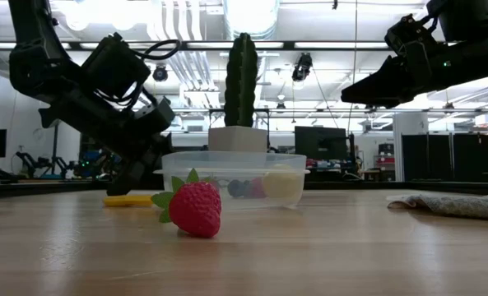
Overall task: Pick and placing Produce into tupperware
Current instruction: Put the red strawberry into the transparent container
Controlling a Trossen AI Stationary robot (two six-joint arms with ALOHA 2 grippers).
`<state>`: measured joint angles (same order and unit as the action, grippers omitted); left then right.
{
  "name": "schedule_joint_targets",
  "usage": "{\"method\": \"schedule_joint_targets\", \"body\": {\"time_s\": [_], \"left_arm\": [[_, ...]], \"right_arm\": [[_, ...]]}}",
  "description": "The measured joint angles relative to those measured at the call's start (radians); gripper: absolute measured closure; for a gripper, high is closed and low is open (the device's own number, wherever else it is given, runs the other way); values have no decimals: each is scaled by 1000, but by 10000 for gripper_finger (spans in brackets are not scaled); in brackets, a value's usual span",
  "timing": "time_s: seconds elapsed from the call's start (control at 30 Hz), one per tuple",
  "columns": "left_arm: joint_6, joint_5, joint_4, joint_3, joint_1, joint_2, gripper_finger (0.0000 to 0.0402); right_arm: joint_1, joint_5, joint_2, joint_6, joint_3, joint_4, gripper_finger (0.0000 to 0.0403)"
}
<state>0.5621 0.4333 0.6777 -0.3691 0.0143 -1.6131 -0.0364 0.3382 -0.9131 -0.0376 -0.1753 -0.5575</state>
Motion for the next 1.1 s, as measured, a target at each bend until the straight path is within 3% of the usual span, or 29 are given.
{"method": "schedule_joint_targets", "body": {"time_s": [0.37,0.77,1.1], "left_arm": [[0,-23,-4,0,2,0,396],[5,-7,-23,-5,11,15,401],[1,-6,-92,-6,11,152,401]], "right_arm": [[0,0,0,0,0,0,216],[0,1,0,1,0,0,216],[0,1,0,4,0,0,216]]}}
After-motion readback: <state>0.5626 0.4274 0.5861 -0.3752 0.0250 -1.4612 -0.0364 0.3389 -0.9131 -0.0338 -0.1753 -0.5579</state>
